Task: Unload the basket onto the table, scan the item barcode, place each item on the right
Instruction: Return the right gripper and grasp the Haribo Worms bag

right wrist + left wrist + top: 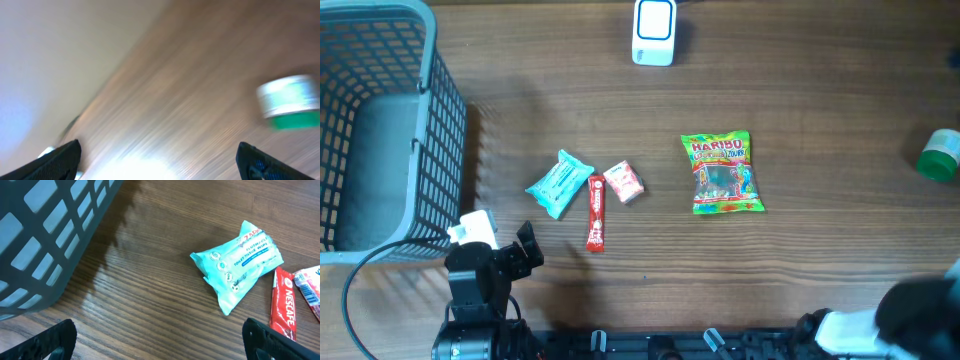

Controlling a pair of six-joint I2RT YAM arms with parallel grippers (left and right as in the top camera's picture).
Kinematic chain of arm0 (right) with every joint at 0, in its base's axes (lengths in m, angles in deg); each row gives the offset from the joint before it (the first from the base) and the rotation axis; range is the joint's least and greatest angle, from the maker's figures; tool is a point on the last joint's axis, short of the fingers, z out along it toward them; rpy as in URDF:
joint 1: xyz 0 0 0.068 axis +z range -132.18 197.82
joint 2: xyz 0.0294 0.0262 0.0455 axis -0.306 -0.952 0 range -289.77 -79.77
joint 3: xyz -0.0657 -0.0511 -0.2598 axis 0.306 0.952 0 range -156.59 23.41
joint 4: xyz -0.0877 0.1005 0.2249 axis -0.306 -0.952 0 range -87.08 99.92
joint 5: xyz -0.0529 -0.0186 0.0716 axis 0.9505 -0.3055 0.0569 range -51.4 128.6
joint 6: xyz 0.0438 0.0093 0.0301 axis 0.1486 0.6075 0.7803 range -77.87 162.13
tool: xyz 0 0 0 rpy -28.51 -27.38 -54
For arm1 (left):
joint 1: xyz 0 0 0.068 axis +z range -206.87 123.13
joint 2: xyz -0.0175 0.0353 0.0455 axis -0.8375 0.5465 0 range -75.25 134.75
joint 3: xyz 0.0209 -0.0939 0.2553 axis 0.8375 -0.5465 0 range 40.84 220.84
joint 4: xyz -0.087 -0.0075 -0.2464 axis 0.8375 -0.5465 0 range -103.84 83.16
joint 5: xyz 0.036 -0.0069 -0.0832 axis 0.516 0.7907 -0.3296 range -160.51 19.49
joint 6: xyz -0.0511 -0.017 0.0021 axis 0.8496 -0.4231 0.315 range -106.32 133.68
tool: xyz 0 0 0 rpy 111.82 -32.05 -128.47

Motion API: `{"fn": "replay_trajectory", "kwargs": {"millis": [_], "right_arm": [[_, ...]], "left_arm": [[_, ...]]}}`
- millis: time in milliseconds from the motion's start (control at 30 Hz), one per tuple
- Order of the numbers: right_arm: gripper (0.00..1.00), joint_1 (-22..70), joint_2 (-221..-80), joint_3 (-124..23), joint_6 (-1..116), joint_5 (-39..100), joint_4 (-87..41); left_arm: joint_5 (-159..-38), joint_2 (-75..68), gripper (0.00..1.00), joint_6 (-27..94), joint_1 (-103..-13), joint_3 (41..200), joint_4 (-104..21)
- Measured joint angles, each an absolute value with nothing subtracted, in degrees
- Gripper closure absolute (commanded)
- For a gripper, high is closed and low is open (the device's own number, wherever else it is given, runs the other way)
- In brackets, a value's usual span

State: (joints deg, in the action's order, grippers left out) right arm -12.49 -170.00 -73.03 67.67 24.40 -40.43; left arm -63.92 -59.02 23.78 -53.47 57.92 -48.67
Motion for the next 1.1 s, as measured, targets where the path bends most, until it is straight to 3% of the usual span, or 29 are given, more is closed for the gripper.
{"fn": "replay_trajectory", "kwargs": {"millis": [167, 467, 600, 800, 900, 1033, 1067, 1100], "right_arm": [[0.0, 9.8, -166.6, -72.6, 66.0, 23.1, -54.0], [0.0, 43.2, -178.6, -61.3, 62.8, 42.5, -55.2], [0.0, 48.6, -187.7, -61.0, 63.5, 50.9, -55.2], [0.01, 48.7, -198.3, -60.9, 64.0, 57.0, -53.1], [0.18, 48.7, -200.1, -60.8, 64.2, 58.1, -52.8], [0.52, 48.7, -200.9, -60.8, 64.6, 58.1, -52.8], [0.71, 48.7, -201.1, -60.8, 64.7, 58.1, -52.8], [0.95, 48.7, -201.2, -60.7, 64.8, 58.2, -52.8]], "left_arm": [[-63.9, -59.0, 0.0, 23.8, -53.5, 57.9, -48.7], [-63.9, -59.0, 0.0, 23.8, -53.5, 57.9, -48.7], [-63.9, -59.0, 0.0, 23.8, -53.5, 57.9, -48.7], [-63.9, -59.0, 0.0, 23.8, -53.5, 57.9, -48.7], [-63.9, -59.0, 0.0, 23.8, -53.5, 57.9, -48.7], [-63.9, -59.0, 0.0, 23.8, -53.5, 57.9, -48.7], [-63.9, -59.0, 0.0, 23.8, -53.5, 57.9, -48.7], [-63.9, -59.0, 0.0, 23.8, -53.5, 57.9, -48.7]]}}
